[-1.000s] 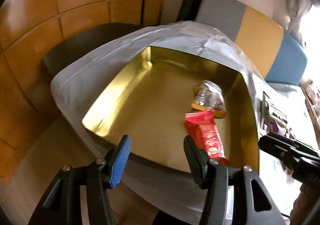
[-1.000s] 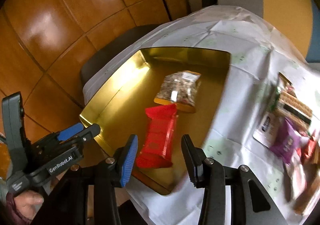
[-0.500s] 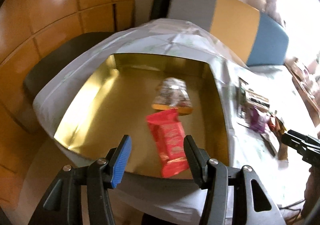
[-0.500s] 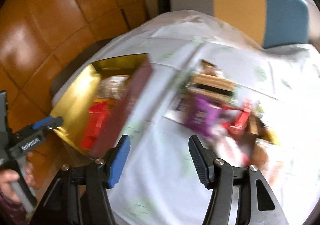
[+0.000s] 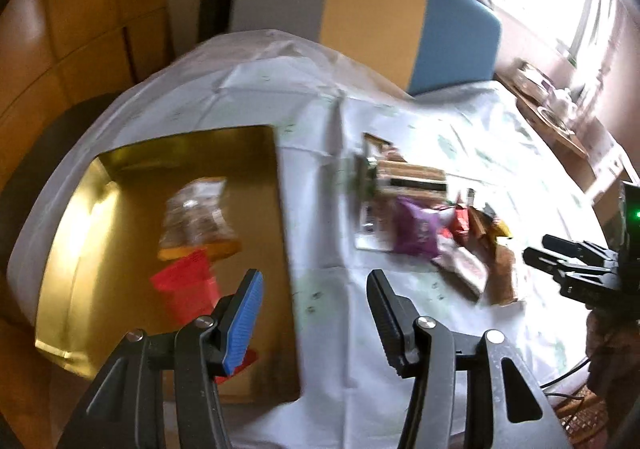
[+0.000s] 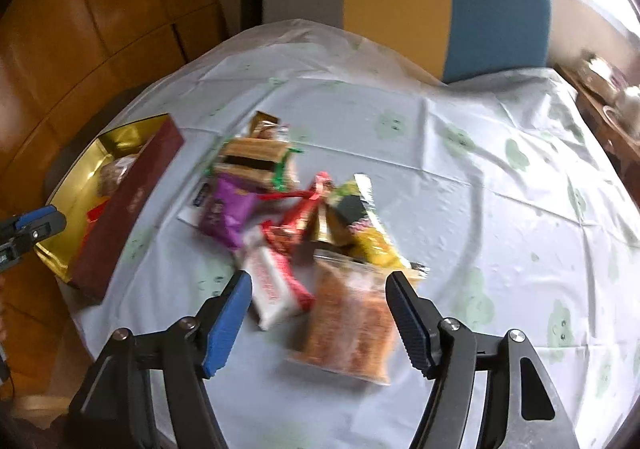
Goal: Organize snacks
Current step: 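Move the left gripper to the cracker sandwich with black stripe and grasp it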
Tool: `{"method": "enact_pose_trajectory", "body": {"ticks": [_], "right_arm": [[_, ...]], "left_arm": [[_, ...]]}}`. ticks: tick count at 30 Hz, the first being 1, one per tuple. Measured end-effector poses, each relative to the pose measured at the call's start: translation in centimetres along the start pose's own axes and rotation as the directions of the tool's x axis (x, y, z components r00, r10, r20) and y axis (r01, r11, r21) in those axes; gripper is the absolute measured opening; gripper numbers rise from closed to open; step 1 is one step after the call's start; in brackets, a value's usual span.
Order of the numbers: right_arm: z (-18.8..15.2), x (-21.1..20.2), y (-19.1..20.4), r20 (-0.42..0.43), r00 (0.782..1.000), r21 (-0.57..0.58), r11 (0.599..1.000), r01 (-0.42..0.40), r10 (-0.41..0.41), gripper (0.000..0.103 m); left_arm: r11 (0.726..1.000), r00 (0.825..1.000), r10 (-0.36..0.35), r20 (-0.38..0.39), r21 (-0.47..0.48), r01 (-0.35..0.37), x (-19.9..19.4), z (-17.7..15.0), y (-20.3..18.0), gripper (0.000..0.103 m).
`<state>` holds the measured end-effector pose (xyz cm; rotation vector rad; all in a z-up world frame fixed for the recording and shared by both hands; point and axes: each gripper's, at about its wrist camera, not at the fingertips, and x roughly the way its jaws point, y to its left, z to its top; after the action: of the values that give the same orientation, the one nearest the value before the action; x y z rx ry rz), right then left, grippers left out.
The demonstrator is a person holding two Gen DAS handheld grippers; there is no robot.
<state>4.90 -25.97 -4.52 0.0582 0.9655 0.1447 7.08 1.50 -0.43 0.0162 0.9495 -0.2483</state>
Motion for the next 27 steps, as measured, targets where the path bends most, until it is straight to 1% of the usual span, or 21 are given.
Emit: {"method": "enact_pose_trajectory", "body": {"ticks": [2,5,8,11,12,13,14,15,16,17,19,20,21,22,23,24,25,27], "right_arm": [[-0.1,0.4,-0.8,-0.003,1.000,0.026,1.000,-0.004,0.004,0.070],[0.1,0.5,-1.1,-0.008,1.000,0.055,0.998,-0.019,0.020,0.070],[0.4,0.2,-0.8,0.007,0.999,0.059,0.997,-0.044,0.043,0.073],[0.5,-0.1,-1.0,0.010,0.998,0.083,0.995,-0.058,0.058,0.074],[0.5,-0.1,-1.1,0.008,0.998,0.094,0.993,-0.064,0.064,0.074],[0.6,-0.1,-1.3,0.007,0.997,0.110,0.991,-0.071,0.071,0.074],[0.7,-0.1,-1.5,0.005,0.997,0.125,0.989,-0.077,0.077,0.075],[0.7,-0.1,-1.7,0.004,0.997,0.137,0.987,-0.080,0.080,0.075],[0.8,-0.1,-1.8,0.004,0.997,0.145,0.986,-0.081,0.082,0.075],[0.8,-0.2,-1.9,0.002,0.997,0.154,0.985,-0.082,0.083,0.075],[0.8,-0.2,-2.1,0.000,0.996,0.172,0.982,-0.084,0.086,0.075],[0.8,-0.4,-2.2,0.000,0.996,0.179,0.980,-0.088,0.089,0.075],[0.8,-0.4,-2.2,0.001,0.996,0.182,0.979,-0.091,0.093,0.075],[0.8,-0.5,-2.3,0.002,0.996,0.186,0.978,-0.093,0.094,0.076],[0.9,-0.5,-2.4,0.003,0.996,0.189,0.978,-0.091,0.092,0.076],[0.9,-0.5,-2.4,0.002,0.996,0.192,0.977,-0.090,0.092,0.076],[0.9,-0.5,-2.6,0.002,0.996,0.199,0.976,-0.091,0.093,0.076],[0.9,-0.6,-2.8,0.000,0.995,0.211,0.973,-0.096,0.098,0.076]], "left_arm": [[0.999,1.000,-0.001,-0.009,0.033,0.001,0.9,1.1,-1.1,0.048],[0.999,0.999,0.006,-0.035,0.045,-0.004,2.8,2.9,-2.1,0.038],[0.999,0.998,0.007,-0.058,0.050,-0.004,4.6,4.4,-2.8,0.037],[0.998,0.994,-0.034,-0.104,0.045,0.038,6.5,6.0,-4.0,0.036],[0.997,0.995,-0.032,-0.097,0.068,0.039,6.6,6.3,-4.5,0.036],[0.990,0.997,-0.010,-0.077,0.142,0.021,6.8,6.6,-5.8,0.037],[0.977,0.998,0.008,-0.066,0.214,0.006,7.1,6.8,-6.8,0.037],[0.951,0.998,0.022,-0.056,0.308,-0.003,7.6,6.9,-8.2,0.037],[0.924,0.998,0.017,-0.061,0.382,0.007,8.2,6.9,-9.4,0.037],[0.899,0.997,0.003,-0.083,0.438,0.033,8.7,6.9,-10.1,0.040],[0.854,0.991,-0.004,-0.135,0.515,0.074,10.1,7.0,-11.3,0.045],[0.825,0.988,-0.002,-0.153,0.558,0.088,10.8,7.0,-12.0,0.050],[0.800,0.987,-0.001,-0.159,0.592,0.096,11.3,6.9,-12.5,0.056],[0.769,0.987,0.007,-0.158,0.632,0.096,11.8,6.8,-13.1,0.060],[0.748,0.988,0.015,-0.157,0.657,0.093,12.2,6.7,-13.5,0.069],[0.726,0.987,0.024,-0.161,0.682,0.094,12.8,6.8,-13.8,0.074],[0.699,0.985,0.029,-0.170,0.708,0.102,13.3,6.8,-14.2,0.075],[0.659,0.983,0.051,-0.177,0.746,0.100,14.2,7.0,-14.8,0.080]]}}
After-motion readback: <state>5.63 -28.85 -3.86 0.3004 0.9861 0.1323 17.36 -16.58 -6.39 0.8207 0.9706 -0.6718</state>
